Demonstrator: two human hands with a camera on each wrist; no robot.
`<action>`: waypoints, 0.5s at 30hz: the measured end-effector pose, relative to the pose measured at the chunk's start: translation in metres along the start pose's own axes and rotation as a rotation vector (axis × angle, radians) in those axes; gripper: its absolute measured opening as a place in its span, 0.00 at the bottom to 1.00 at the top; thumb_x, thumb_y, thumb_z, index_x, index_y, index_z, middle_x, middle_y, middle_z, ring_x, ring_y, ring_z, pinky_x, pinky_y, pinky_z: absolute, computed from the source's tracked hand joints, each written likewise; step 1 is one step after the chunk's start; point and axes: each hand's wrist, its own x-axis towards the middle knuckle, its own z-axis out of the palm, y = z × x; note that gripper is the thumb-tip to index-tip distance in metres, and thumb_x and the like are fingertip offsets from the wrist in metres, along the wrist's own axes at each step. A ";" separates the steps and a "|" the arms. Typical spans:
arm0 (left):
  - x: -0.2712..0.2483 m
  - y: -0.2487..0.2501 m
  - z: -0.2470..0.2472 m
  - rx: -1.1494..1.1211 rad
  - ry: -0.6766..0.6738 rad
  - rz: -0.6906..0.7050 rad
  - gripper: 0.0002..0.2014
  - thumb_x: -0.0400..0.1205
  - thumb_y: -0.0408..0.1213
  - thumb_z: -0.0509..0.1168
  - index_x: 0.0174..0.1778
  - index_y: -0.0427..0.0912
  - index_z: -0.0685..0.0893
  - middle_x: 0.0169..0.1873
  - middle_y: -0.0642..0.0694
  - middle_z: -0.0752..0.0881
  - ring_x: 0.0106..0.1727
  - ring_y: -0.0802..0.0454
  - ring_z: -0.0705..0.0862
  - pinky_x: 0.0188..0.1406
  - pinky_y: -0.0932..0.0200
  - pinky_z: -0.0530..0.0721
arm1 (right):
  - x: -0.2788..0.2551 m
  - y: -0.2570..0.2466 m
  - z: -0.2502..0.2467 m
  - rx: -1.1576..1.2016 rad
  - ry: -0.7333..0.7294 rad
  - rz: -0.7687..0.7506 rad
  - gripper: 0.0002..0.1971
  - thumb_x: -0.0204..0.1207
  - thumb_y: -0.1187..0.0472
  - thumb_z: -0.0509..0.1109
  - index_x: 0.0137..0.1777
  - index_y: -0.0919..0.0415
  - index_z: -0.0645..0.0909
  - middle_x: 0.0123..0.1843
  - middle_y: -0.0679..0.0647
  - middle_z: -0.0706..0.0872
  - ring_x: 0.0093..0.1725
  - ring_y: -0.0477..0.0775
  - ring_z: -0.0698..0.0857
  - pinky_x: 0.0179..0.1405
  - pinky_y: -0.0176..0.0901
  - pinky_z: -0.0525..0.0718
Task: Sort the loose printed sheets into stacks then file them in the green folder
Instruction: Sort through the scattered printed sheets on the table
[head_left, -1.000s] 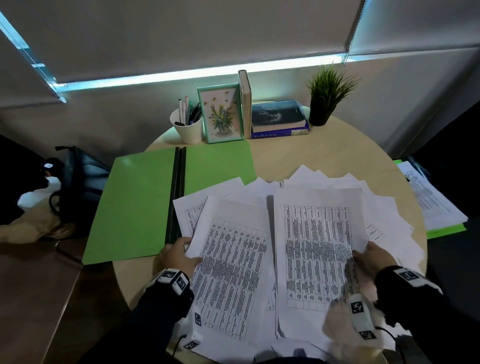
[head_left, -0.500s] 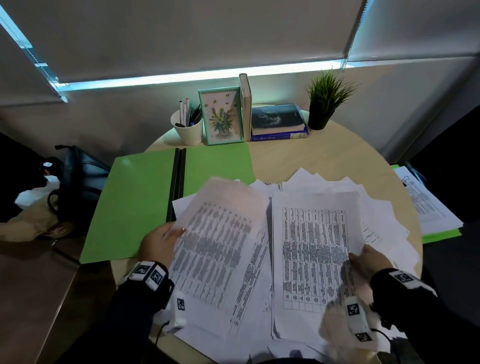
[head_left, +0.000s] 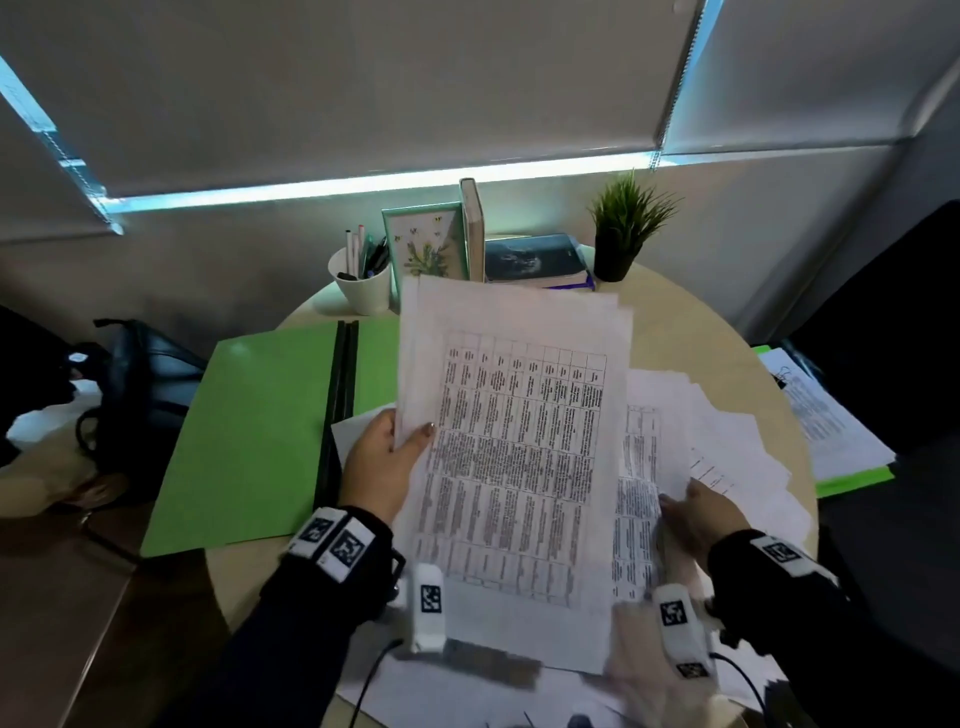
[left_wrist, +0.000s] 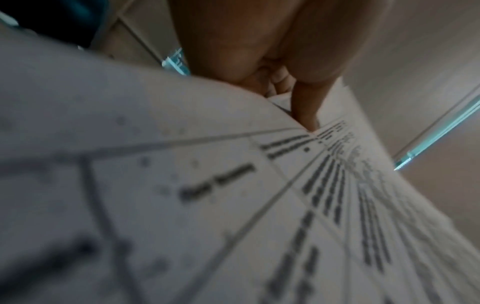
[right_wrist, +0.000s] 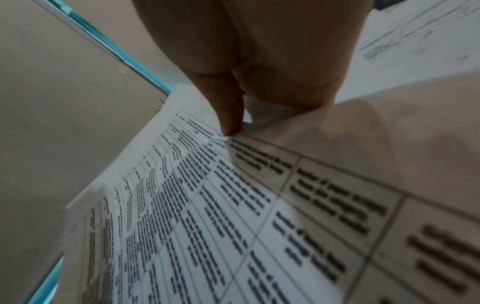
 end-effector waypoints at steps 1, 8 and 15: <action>-0.002 -0.006 0.009 0.004 -0.009 -0.032 0.07 0.82 0.41 0.64 0.54 0.48 0.83 0.46 0.54 0.88 0.50 0.53 0.86 0.57 0.54 0.81 | 0.001 0.000 0.003 0.077 -0.027 -0.014 0.15 0.77 0.57 0.67 0.61 0.63 0.79 0.62 0.65 0.85 0.62 0.65 0.83 0.63 0.45 0.78; -0.014 -0.024 0.042 0.133 -0.096 -0.159 0.10 0.85 0.44 0.58 0.59 0.46 0.78 0.53 0.46 0.85 0.56 0.45 0.83 0.59 0.53 0.78 | -0.009 -0.008 0.012 0.635 -0.160 -0.001 0.09 0.70 0.73 0.69 0.41 0.59 0.85 0.49 0.66 0.90 0.53 0.68 0.87 0.63 0.66 0.81; -0.020 -0.024 0.049 0.149 -0.122 -0.209 0.18 0.86 0.40 0.56 0.72 0.43 0.67 0.62 0.44 0.80 0.57 0.44 0.78 0.58 0.54 0.73 | -0.017 -0.015 0.019 0.762 -0.192 0.067 0.12 0.77 0.71 0.59 0.52 0.68 0.85 0.47 0.68 0.88 0.48 0.67 0.86 0.62 0.68 0.81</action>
